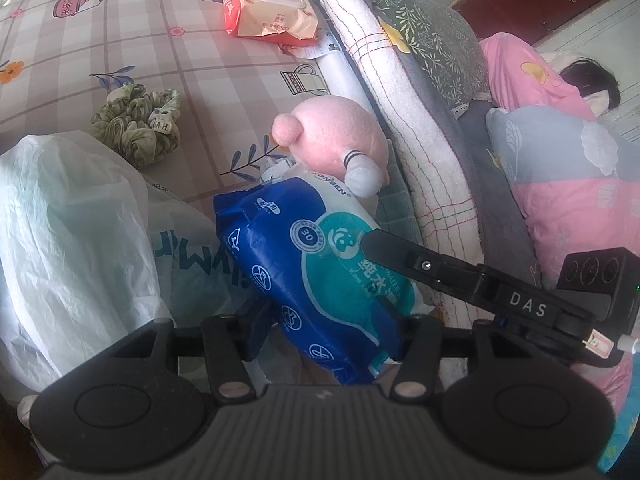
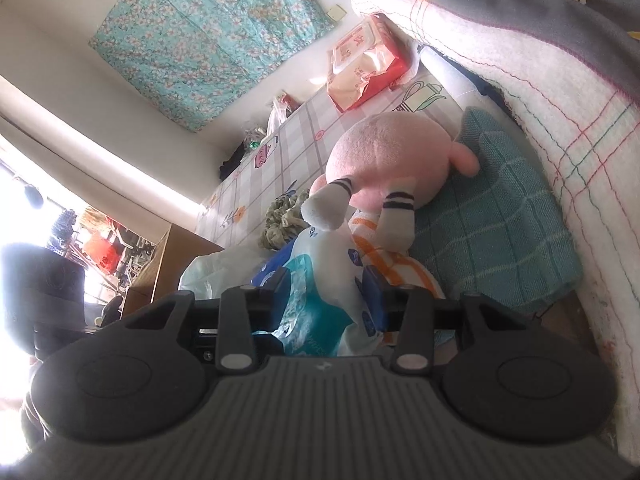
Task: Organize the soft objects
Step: 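Lift the wet wipes pack with the left tool and carry it to the box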
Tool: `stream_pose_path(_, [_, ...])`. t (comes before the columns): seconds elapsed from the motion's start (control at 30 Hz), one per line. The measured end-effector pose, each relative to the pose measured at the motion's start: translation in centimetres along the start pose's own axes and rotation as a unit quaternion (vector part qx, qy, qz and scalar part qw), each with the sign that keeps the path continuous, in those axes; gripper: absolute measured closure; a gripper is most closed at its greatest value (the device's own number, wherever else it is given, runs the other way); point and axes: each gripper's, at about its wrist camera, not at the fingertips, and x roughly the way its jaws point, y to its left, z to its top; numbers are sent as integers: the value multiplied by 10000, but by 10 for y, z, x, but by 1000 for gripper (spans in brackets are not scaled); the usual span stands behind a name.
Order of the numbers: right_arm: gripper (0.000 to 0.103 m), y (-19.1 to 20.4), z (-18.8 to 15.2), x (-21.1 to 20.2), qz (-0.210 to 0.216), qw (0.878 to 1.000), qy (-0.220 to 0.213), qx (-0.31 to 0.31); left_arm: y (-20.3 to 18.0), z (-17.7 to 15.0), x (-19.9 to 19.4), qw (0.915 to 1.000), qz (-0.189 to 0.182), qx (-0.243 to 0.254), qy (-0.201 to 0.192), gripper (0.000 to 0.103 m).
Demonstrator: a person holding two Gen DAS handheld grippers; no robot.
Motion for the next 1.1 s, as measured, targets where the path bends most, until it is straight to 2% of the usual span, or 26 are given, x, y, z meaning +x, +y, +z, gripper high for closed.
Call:
stream_pose_path(0.23, [61,-6,5,11,-97,9997,57,194,-5,0,8,9999,42,64,-83,44])
stream_pose_path(0.37, [59,5,2,13,-226,9997,102,82,-9,-3,4,9996,105,147,-225,47])
stream_pose_path(0.63, [59,20,-13,-15,-75,9996,86,241,-24,-22,-26,9977,123,439,-508,47])
stream_pose_path(0.83, [58,47,-28,-48,179,9996,-73,193,-29,-48,-64,9950,57,534,-841,47])
stream_pose_path(1.1, [58,118,-54,-56,738,9970,-58,-234,-11,-94,-147,9838,316,453,-1703,47])
